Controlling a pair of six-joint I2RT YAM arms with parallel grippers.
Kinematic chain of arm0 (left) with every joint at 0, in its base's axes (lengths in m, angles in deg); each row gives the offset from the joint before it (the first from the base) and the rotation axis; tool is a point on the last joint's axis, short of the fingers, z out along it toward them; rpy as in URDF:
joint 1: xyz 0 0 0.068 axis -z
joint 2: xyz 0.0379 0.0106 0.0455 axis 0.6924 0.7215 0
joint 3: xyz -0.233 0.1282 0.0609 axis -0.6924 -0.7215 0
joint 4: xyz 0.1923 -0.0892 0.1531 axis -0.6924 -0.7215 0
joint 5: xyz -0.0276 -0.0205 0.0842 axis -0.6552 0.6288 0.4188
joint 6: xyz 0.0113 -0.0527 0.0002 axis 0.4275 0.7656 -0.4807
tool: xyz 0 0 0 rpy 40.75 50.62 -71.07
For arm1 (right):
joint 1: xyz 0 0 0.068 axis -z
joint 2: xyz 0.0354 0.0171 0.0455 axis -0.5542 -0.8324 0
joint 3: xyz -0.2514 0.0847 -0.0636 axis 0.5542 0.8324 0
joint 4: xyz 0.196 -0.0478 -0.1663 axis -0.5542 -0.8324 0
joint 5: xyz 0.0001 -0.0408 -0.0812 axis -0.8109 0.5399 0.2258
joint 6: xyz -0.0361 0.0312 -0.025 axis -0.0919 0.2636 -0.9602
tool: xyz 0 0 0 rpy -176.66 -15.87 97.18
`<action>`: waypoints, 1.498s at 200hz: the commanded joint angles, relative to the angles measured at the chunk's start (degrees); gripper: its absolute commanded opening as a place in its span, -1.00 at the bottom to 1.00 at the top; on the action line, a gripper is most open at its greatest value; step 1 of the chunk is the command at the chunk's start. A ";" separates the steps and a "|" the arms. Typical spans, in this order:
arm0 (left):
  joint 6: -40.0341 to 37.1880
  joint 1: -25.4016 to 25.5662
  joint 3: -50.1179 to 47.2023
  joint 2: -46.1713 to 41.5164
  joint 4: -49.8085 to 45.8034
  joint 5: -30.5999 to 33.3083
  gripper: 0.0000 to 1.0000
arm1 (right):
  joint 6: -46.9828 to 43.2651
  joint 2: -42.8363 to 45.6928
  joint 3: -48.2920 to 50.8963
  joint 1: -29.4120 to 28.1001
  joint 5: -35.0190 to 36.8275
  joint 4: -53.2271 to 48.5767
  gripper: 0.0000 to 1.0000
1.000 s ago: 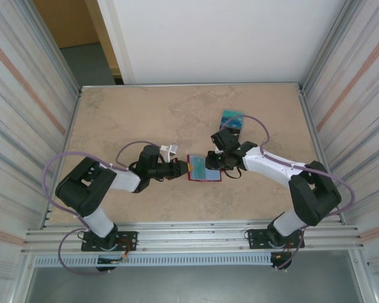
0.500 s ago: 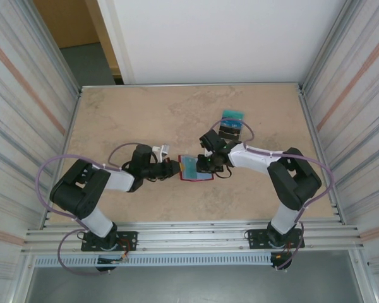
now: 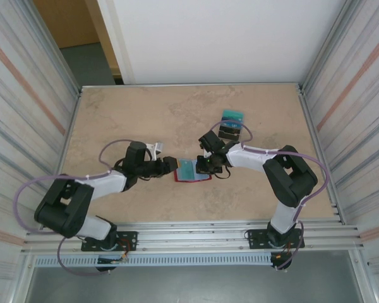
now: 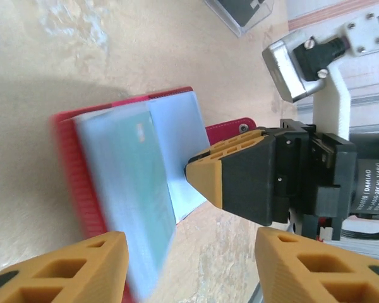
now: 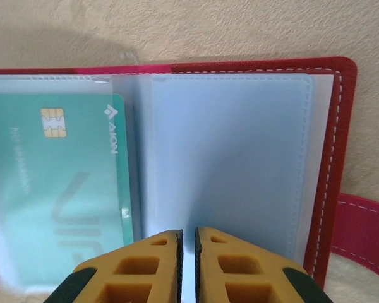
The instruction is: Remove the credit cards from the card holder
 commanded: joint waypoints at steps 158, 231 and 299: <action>-9.01 16.56 12.21 1.78 -31.62 46.82 0.94 | 6.50 3.98 5.40 3.36 -11.05 13.05 -0.53; -8.98 16.08 12.22 6.37 -28.14 44.62 0.94 | 5.36 1.34 3.90 3.16 -11.58 13.23 -0.51; -8.82 15.65 12.10 8.34 -28.25 43.81 0.95 | 4.58 -0.29 2.85 1.91 -12.24 12.79 -0.50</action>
